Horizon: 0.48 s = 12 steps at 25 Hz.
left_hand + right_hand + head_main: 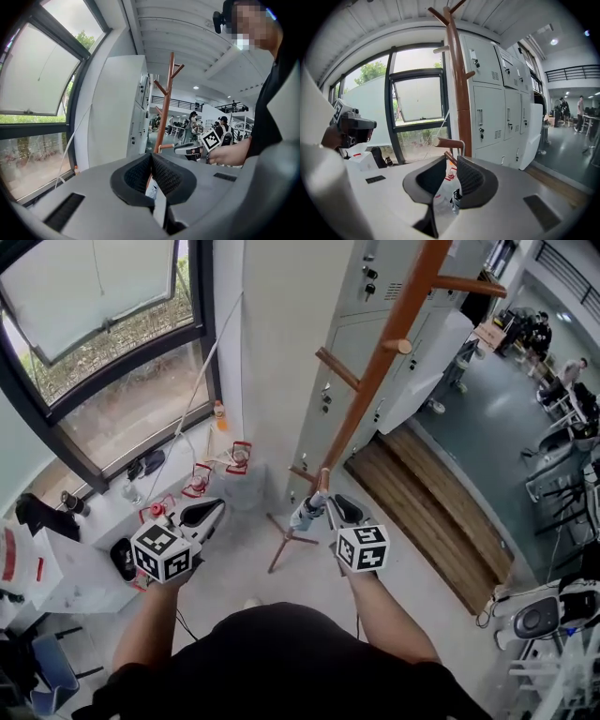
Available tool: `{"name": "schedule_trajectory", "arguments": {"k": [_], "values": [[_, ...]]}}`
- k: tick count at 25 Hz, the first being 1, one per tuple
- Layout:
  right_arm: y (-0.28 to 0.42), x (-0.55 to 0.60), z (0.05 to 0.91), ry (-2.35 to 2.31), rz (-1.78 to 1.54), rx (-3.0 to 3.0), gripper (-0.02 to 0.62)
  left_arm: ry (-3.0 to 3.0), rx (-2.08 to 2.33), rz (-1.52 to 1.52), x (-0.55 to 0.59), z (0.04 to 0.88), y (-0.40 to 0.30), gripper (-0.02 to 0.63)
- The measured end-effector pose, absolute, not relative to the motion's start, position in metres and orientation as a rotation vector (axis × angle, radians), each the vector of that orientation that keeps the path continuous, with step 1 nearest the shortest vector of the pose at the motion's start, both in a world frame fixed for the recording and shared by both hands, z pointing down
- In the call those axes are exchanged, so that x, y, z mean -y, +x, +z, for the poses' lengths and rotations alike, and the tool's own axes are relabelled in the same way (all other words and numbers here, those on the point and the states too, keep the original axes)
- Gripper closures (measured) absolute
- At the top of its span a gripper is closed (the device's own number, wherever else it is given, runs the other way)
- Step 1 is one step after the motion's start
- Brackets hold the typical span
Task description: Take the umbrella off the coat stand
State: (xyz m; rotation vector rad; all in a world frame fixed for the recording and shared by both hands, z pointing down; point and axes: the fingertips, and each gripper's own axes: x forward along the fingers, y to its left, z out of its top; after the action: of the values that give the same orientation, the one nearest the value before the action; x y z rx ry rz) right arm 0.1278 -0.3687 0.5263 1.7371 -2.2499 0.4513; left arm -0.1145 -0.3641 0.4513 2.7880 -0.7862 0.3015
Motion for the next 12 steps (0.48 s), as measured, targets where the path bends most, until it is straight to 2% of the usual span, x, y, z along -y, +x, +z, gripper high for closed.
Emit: {"name": "schedule_trajectory", "arguments": {"k": [12], "values": [[0.123,0.393,0.548,1.838,0.479,2.137,0.491,2.792,0.616,0.337,0.396,0.473,-0.118,0.584]]}}
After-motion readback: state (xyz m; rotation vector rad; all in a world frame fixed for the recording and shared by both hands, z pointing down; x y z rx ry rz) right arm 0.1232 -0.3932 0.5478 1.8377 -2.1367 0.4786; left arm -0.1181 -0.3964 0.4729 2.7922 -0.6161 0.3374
